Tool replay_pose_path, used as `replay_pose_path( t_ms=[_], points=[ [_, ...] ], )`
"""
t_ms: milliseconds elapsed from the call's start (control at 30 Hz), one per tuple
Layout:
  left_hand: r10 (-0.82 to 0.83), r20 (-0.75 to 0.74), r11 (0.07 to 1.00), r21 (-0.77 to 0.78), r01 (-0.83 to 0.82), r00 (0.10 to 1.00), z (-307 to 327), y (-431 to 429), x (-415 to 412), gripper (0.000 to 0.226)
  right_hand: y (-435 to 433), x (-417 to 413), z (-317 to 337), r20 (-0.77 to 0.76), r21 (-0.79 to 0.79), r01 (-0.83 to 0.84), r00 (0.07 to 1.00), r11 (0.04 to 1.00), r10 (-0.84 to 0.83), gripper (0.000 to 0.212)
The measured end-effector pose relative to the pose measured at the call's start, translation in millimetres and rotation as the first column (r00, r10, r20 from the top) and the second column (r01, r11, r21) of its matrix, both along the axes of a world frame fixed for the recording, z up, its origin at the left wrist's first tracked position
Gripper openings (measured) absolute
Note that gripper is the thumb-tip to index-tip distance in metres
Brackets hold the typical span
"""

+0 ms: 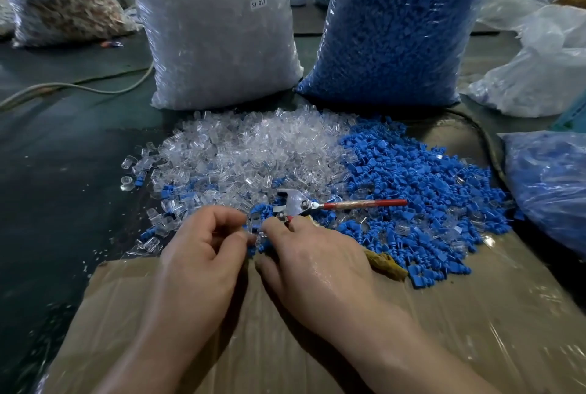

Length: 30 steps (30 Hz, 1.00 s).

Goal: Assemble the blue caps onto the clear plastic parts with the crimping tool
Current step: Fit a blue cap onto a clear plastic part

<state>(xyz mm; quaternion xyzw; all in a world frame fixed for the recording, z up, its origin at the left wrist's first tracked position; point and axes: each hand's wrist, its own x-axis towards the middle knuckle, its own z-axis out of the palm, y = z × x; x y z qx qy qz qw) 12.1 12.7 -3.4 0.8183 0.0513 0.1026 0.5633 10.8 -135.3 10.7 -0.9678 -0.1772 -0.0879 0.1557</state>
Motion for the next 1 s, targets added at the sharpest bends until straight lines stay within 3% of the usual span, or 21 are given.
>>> replay_pose_path(
  t_ms=[200, 367, 500, 667, 767, 867, 1000],
  points=[
    [-0.061, -0.038, 0.993, -0.100, 0.057, 0.997, 0.2, -3.7, -0.2, 0.018, -3.1, 8.6, -5.1, -0.007, -0.012, 0.024, 1.000, 1.000, -0.024, 0.010],
    [-0.124, -0.041, 0.981, -0.158, 0.116, 0.991, -4.3, -0.5, 3.6, 0.037, -2.9, 10.1, -3.4, -0.018, 0.014, 0.016, 1.000, 1.000, -0.016, 0.023],
    [-0.142, -0.040, 0.972, -0.196, 0.131, 0.989, -4.3, -0.4, 4.9, 0.040, -3.8, 12.1, -4.8, -0.020, 0.003, 0.040, 0.999, 0.999, -0.040, 0.021],
    [-0.161, -0.045, 0.884, -0.451, 0.123, 0.986, -0.8, -3.9, 3.1, 0.036, -6.4, 10.7, -5.7, -0.013, 0.033, 0.042, 0.999, 0.999, -0.042, 0.018],
    [-0.203, -0.062, 0.819, -0.557, 0.135, 0.977, -0.3, -8.3, 1.4, 0.031, -9.1, 11.7, -5.7, -0.032, 0.090, 0.053, 0.998, 0.994, -0.051, 0.015],
    [-0.211, -0.062, 0.810, -0.569, 0.139, 0.975, -0.1, -10.3, 1.7, 0.032, -13.5, 14.3, -4.6, -0.060, 0.162, 0.056, 0.997, 0.985, -0.047, 0.011],
    [-0.199, -0.040, 0.787, -0.602, 0.136, 0.979, 1.8, -12.8, 0.5, 0.017, -20.2, 13.5, 0.4, -0.127, 0.464, 0.153, 0.986, 0.872, -0.106, 0.008]
  ],
)
